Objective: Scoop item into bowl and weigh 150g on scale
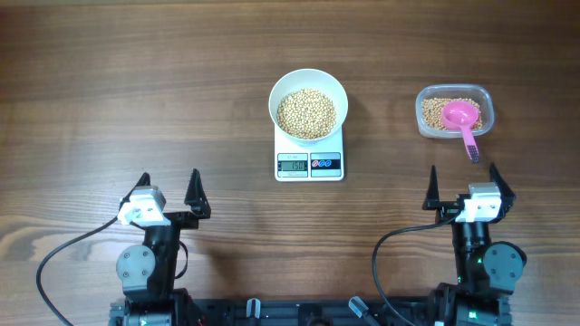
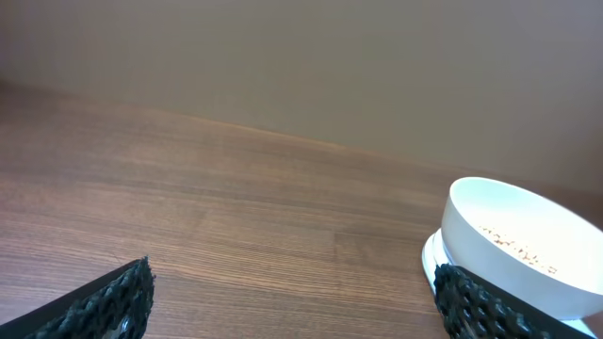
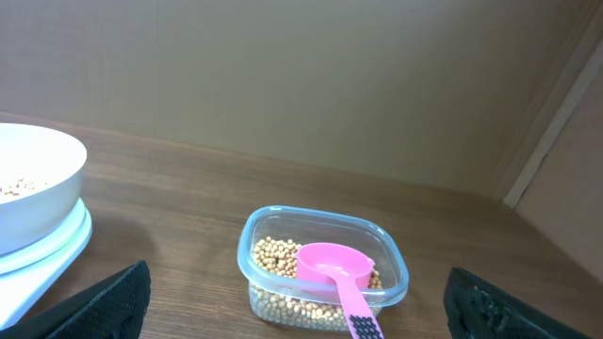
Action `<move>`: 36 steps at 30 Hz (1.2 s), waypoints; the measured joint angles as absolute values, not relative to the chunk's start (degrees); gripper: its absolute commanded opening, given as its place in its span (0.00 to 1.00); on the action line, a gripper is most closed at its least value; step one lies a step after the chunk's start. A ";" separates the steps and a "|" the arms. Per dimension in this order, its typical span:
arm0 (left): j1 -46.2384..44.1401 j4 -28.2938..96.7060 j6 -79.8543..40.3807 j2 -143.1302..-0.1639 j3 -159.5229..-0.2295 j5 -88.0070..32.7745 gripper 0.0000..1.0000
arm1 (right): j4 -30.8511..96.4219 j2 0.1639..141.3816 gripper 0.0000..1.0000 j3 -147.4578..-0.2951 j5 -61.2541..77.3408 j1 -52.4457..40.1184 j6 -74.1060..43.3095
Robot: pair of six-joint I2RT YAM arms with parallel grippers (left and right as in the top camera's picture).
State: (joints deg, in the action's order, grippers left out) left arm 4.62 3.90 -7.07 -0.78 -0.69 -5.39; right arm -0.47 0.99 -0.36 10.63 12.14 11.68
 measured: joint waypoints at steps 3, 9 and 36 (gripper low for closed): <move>4.62 3.90 -3.92 -0.78 -0.69 -5.39 1.00 | -0.47 0.99 1.00 -0.36 10.63 12.14 11.66; 4.62 3.90 3.27 -0.78 -0.69 -5.34 1.00 | -0.47 0.99 1.00 -0.36 10.63 12.14 11.68; 4.62 4.12 2.79 -0.78 -0.69 -3.66 1.00 | -0.47 0.99 1.00 -0.36 10.63 12.14 11.66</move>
State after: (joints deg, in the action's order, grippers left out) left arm 4.62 4.12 2.79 -0.78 -0.69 -3.66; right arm -0.47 0.99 -0.36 10.63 12.14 11.66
